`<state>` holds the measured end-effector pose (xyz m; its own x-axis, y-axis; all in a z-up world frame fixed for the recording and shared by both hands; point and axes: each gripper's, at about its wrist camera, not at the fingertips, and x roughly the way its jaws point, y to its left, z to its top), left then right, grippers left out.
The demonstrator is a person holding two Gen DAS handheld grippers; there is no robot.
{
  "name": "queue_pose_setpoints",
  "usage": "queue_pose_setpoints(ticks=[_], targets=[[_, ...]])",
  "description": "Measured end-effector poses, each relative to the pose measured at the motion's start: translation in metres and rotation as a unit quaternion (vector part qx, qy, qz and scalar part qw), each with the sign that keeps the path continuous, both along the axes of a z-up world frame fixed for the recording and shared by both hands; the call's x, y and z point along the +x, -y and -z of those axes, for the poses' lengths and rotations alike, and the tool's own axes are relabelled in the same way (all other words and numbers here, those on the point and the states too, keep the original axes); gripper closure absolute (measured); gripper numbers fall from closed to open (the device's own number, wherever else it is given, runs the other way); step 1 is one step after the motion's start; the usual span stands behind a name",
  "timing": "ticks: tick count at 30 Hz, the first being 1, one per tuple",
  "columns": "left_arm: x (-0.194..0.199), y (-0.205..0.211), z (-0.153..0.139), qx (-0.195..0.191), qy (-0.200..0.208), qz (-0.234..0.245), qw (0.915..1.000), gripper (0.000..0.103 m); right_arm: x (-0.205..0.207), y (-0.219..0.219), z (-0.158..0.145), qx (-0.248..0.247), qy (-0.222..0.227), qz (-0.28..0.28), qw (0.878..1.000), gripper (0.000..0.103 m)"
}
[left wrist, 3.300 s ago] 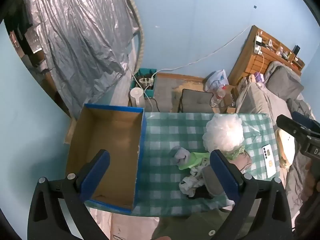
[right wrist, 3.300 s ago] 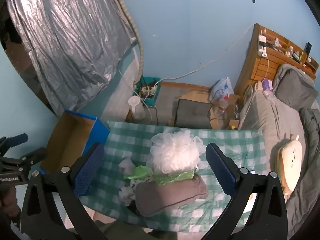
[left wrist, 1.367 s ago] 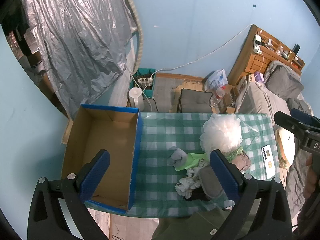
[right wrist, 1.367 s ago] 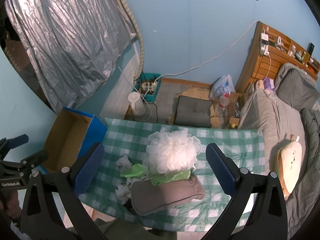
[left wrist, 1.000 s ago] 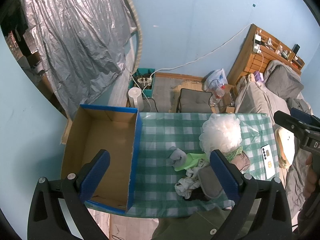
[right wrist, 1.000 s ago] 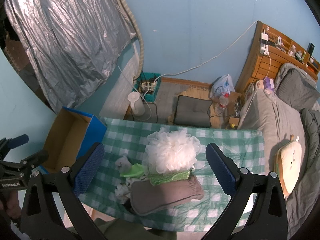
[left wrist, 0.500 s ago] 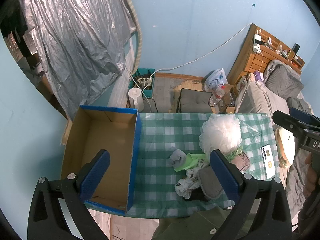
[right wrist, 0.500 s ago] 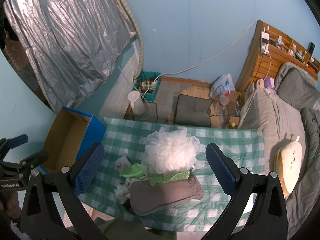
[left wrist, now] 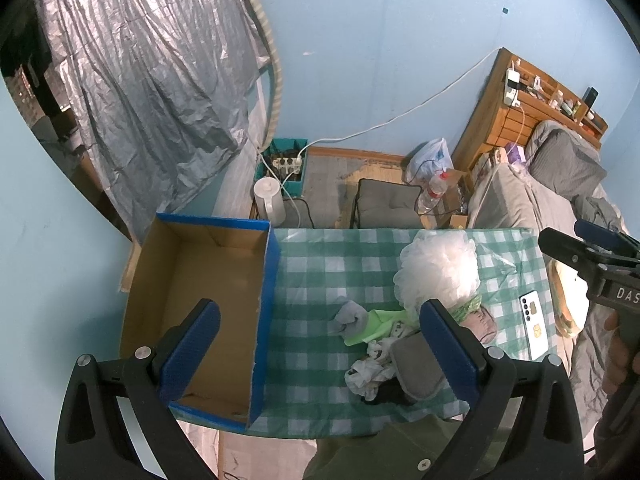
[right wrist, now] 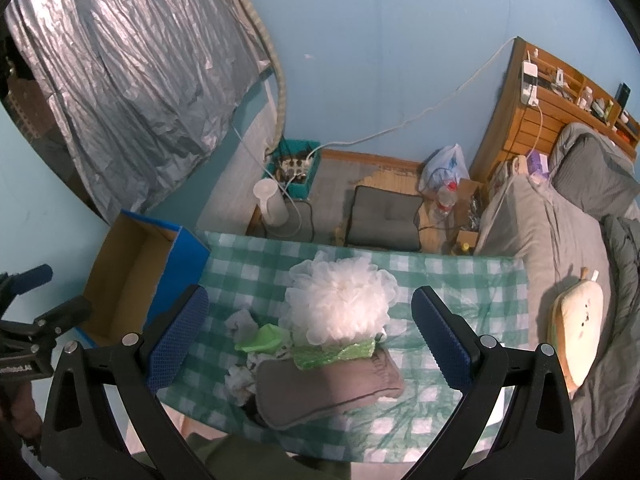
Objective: Organize soft objects
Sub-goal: 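Lower the right gripper onto the white mesh puffer while the left gripper grasps the grey sock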
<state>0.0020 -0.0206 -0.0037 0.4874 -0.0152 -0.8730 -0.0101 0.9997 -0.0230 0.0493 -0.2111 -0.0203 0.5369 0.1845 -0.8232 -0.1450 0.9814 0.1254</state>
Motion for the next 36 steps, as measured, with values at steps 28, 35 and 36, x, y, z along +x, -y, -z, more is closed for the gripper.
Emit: queue_pose_setpoints(ticks=[28, 35, 36], targets=[[0.055, 0.008, 0.086, 0.023, -0.092, 0.027, 0.9951, 0.002, 0.066, 0.019, 0.08, -0.026, -0.098, -0.043, 0.994, 0.002], [0.069, 0.012, 0.12, 0.015, -0.126, 0.028, 0.9916, 0.002, 0.088, 0.016, 0.114, -0.042, -0.132, -0.051, 0.989, 0.002], [0.07, 0.013, 0.124, 0.017, -0.13, 0.027, 0.991, 0.002, 0.09, 0.015, 0.119, -0.043, -0.137, -0.054, 0.988, 0.002]])
